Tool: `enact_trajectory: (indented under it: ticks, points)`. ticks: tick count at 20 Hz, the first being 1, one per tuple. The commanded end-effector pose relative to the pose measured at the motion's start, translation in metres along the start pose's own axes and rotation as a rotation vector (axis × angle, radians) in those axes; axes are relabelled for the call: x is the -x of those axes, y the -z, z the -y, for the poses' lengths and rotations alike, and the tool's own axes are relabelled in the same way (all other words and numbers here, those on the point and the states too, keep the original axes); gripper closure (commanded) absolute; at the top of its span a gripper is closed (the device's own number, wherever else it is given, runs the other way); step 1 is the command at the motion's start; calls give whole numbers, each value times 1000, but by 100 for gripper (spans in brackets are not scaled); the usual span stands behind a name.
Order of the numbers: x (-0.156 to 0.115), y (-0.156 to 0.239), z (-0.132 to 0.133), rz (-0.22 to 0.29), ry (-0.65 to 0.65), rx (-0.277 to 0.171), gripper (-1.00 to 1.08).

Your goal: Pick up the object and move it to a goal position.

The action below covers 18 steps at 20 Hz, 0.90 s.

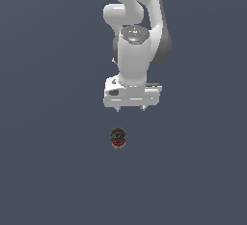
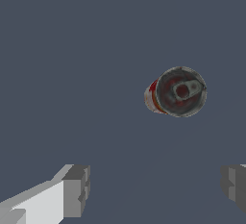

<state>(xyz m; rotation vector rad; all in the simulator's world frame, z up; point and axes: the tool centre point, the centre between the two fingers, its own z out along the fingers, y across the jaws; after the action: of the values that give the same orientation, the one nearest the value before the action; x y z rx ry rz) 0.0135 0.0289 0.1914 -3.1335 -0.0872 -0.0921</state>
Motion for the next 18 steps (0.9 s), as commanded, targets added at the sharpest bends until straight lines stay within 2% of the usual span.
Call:
enact_trajectory:
  ticks: [1,10,18]
  points:
    - [0,0,0,0,0,0,-92]
    - [-5,13,31,-7,41,-22,-92]
    - [-9,8,25,-2,57,-19,-92]
